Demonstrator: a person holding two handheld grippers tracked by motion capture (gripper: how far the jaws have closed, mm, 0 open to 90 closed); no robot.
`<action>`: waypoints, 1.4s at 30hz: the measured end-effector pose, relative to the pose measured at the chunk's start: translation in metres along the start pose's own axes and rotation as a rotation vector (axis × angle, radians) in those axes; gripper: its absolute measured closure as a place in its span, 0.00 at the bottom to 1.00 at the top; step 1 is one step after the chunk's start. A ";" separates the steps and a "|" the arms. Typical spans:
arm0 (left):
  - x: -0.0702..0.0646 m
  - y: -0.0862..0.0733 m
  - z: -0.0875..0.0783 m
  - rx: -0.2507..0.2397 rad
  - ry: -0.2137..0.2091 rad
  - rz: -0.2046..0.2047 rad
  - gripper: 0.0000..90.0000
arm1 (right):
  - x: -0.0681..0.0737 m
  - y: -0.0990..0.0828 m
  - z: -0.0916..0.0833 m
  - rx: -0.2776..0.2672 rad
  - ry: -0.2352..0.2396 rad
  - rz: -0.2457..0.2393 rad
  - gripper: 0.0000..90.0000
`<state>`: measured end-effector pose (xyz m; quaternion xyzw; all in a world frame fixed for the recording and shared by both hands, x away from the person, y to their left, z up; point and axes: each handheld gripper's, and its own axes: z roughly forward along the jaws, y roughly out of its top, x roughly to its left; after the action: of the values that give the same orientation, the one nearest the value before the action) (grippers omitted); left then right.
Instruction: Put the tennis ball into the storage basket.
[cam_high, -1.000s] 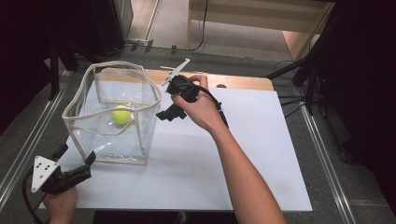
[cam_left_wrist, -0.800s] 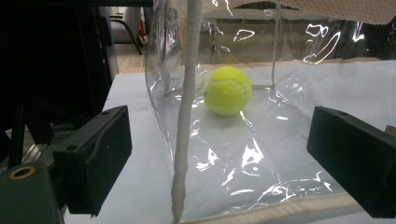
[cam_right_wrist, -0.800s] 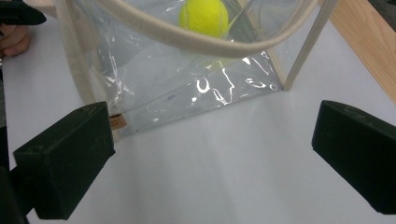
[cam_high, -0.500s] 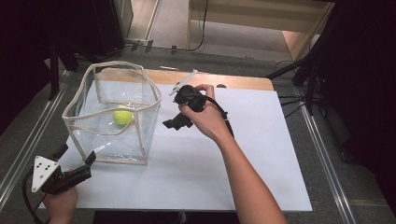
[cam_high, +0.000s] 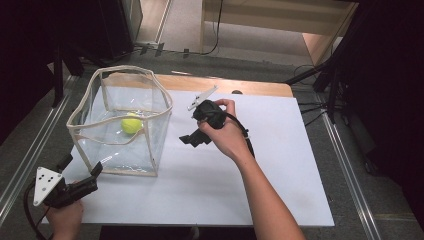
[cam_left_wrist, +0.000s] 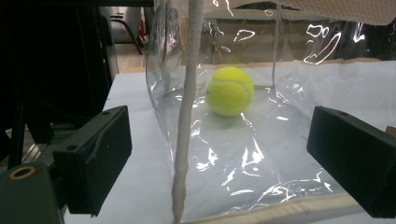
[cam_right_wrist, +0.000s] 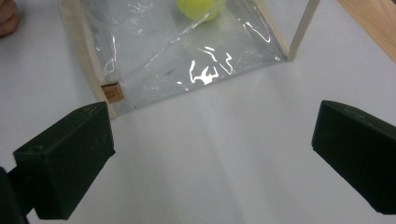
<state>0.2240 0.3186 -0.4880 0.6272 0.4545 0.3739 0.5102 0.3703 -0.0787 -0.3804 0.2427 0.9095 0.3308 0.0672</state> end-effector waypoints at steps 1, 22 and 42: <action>0.000 0.000 0.000 0.001 0.001 0.000 0.08 | 0.000 -0.002 0.000 0.002 -0.005 -0.007 0.00; -0.001 0.000 0.000 0.006 0.006 0.008 0.08 | 0.009 -0.056 -0.013 -0.071 -0.038 0.077 0.00; -0.001 0.000 0.000 0.004 0.005 0.006 0.08 | 0.015 -0.105 -0.017 -0.137 -0.060 0.135 0.00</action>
<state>0.2237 0.3174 -0.4880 0.6287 0.4548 0.3759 0.5065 0.3108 -0.1511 -0.4334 0.3081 0.8638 0.3886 0.0885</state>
